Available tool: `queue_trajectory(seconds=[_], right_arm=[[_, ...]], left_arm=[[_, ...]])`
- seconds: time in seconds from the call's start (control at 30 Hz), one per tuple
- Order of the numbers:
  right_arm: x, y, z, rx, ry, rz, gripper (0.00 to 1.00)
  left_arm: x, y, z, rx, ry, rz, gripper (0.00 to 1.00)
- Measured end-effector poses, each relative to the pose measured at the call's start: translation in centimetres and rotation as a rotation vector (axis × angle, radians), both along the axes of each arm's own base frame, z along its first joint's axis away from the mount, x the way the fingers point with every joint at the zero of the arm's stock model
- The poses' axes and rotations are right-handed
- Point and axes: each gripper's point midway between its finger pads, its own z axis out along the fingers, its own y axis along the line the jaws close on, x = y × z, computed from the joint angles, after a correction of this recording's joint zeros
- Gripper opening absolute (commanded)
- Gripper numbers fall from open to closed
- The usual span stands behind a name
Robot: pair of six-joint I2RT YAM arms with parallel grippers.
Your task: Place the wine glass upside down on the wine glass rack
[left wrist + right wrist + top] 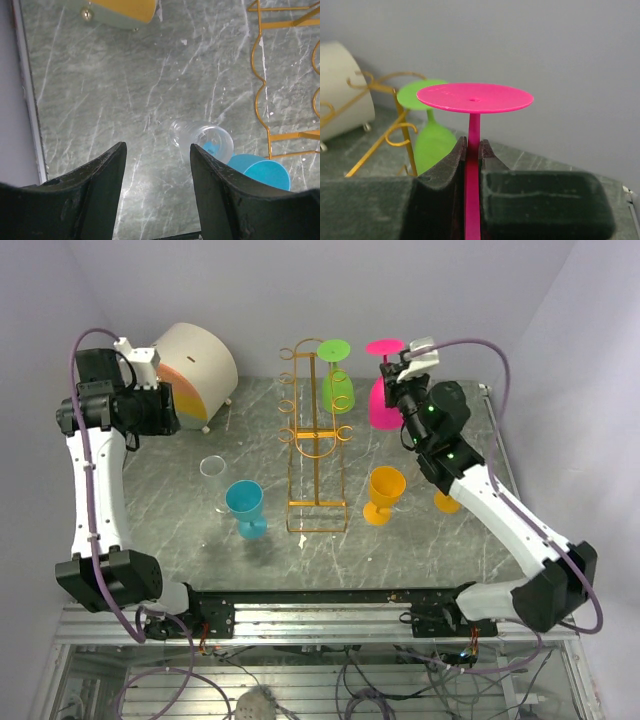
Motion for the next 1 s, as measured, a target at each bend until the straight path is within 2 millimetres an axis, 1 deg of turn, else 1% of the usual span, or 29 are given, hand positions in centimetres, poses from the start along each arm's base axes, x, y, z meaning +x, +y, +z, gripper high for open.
queue_trajectory(seconds=[0.03, 0.07, 0.17, 0.23, 0.37, 0.43, 0.5, 0.6, 0.73, 0.87, 1.0], right_arm=[[0.7, 0.4, -1.5, -0.031, 0.025, 0.019, 0.0], [1.2, 0.7, -2.5, -0.052, 0.041, 0.033, 0.0], [2.4, 1.5, -4.8, -0.107, 0.061, 0.093, 0.0], [2.6, 2.0, -5.6, -0.128, 0.055, 0.134, 0.0], [2.7, 3.2, -6.1, -0.15, -0.002, 0.212, 0.0], [2.8, 4.1, -6.5, -0.165, -0.025, 0.259, 0.0], [3.0, 5.2, -7.1, -0.183, -0.038, 0.31, 0.0], [3.4, 6.2, -8.2, -0.204, -0.049, 0.365, 0.0], [3.9, 6.5, -9.0, -0.21, -0.054, 0.407, 0.0], [4.0, 6.4, -8.6, -0.211, -0.076, 0.429, 0.0], [3.6, 6.8, -8.4, -0.214, -0.092, 0.464, 0.0]], left_arm=[[-0.1, 0.7, -0.4, -0.007, 0.011, 0.022, 0.65], [-0.2, 1.0, -0.9, -0.014, 0.022, 0.029, 0.64], [-0.6, 0.2, -1.8, -0.048, 0.046, -0.01, 0.64], [-0.8, -0.4, -2.1, -0.065, 0.06, -0.042, 0.64], [-0.9, -1.1, -2.7, -0.093, 0.083, -0.085, 0.64], [-0.8, -1.3, -3.1, -0.103, 0.094, -0.095, 0.64], [-0.9, -1.4, -3.6, -0.11, 0.108, -0.102, 0.63], [-0.9, -1.5, -4.2, -0.117, 0.127, -0.107, 0.64], [-0.9, -1.5, -4.6, -0.119, 0.138, -0.115, 0.64], [-0.9, -1.7, -5.0, -0.127, 0.149, -0.13, 0.64], [-0.9, -1.8, -5.4, -0.132, 0.165, -0.139, 0.64]])
